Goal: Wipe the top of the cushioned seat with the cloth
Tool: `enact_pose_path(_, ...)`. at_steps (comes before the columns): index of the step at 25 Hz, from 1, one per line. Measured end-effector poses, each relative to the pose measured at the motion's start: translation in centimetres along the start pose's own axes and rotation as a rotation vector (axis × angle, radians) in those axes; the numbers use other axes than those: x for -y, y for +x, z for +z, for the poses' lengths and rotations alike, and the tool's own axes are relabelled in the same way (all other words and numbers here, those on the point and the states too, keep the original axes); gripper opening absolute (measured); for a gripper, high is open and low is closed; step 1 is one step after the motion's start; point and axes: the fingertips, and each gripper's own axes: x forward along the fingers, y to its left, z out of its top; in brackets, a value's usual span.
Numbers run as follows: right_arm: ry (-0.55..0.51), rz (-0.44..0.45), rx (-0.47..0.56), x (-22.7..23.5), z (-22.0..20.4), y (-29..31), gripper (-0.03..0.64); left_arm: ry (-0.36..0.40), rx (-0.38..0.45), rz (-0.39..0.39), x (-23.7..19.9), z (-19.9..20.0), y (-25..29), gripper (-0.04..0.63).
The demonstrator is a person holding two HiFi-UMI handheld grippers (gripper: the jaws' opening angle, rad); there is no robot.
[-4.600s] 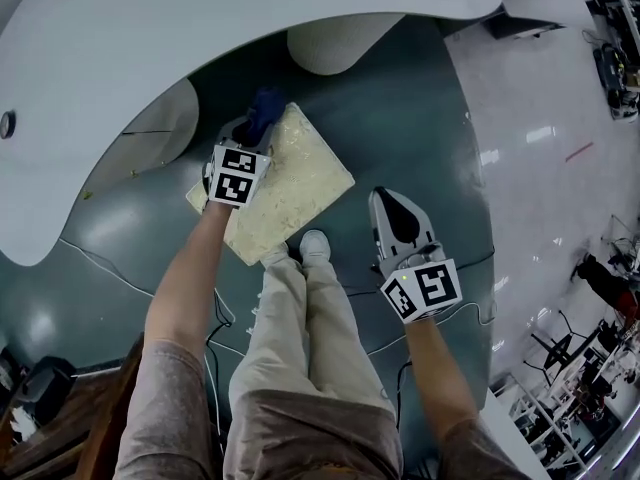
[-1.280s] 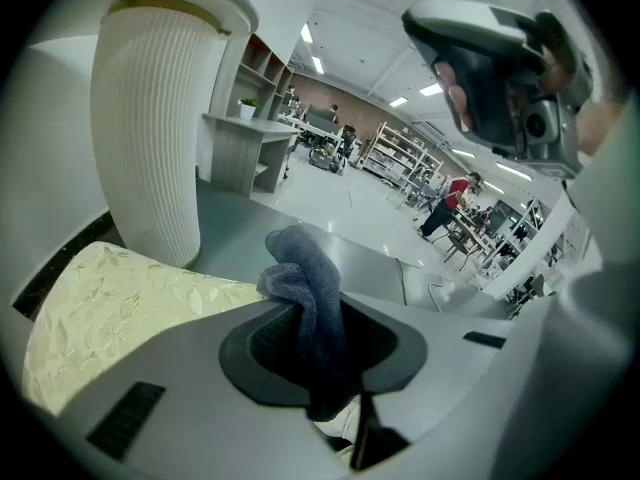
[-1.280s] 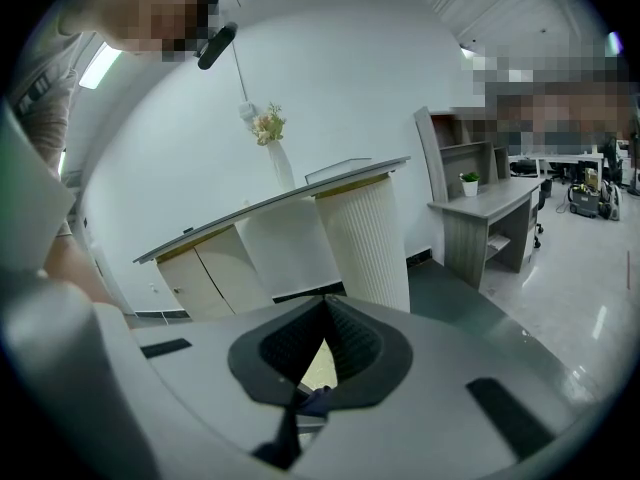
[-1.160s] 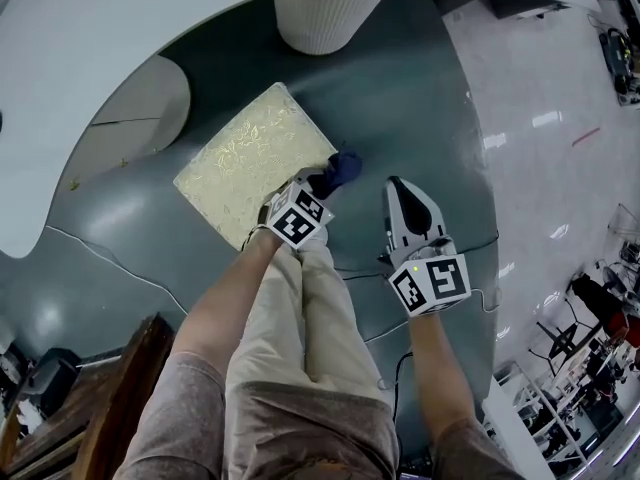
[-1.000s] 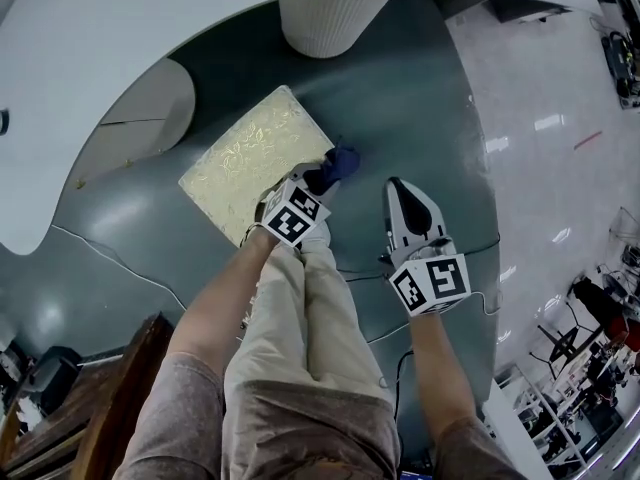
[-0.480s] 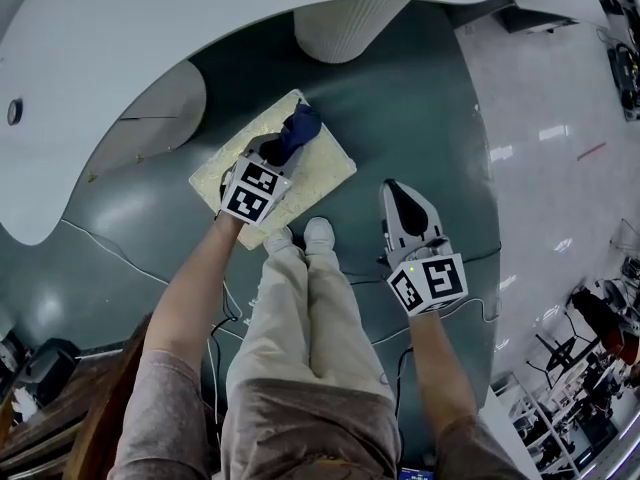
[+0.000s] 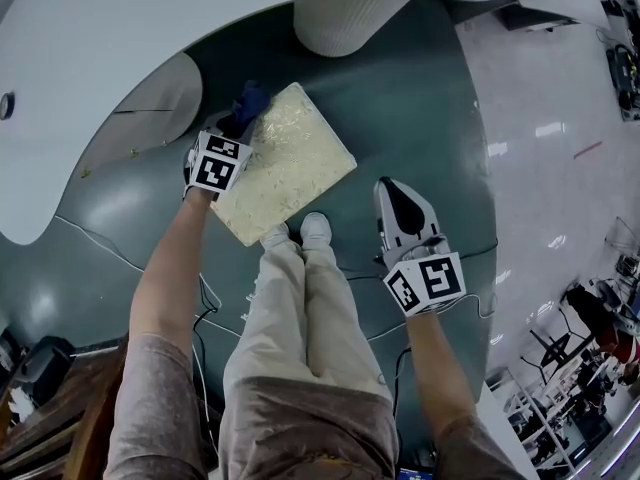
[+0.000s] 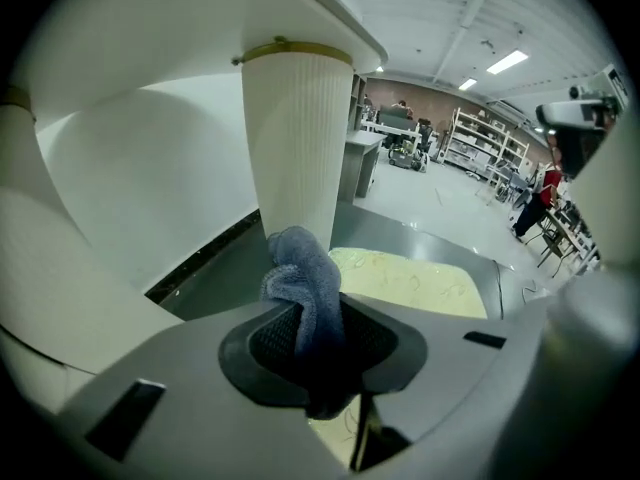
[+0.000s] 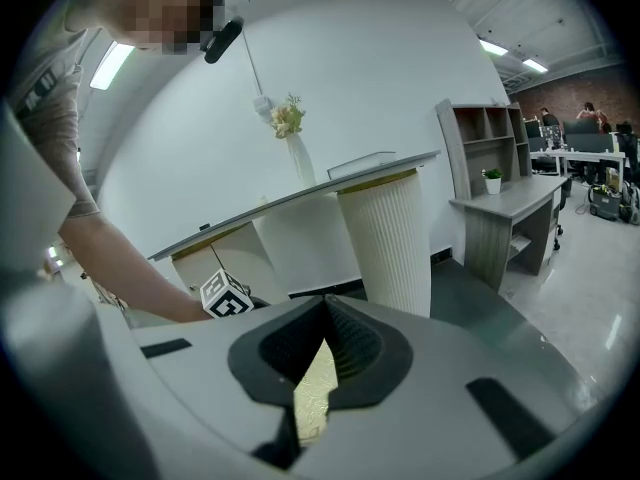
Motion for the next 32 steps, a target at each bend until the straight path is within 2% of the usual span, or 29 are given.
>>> enact_pose_path(4,0.004,-0.005,-0.008,-0.3,-0.1,-0.2,0.005,-0.033,-0.05,0.005,-0.4,-1.7,0.8,0.091)
enact_pose_path(9,0.0,-0.01,-0.016,-0.3,-0.3,0.0,0.005,-0.038,-0.081,-0.011,0.3,-2.3,1.9,0.091)
enact_pose_path(21,0.005,-0.007,-0.01,-0.6,-0.5,0.0,0.005,-0.092,-0.064,-0.046,1.8,-2.7,2.1,0.091)
enact_pose_path(32,-0.009,0.007,-0.012,-1.1,-0.9,-0.6,0.005,-0.08,-0.056,-0.1,6.1,-3.3,1.8,0.091)
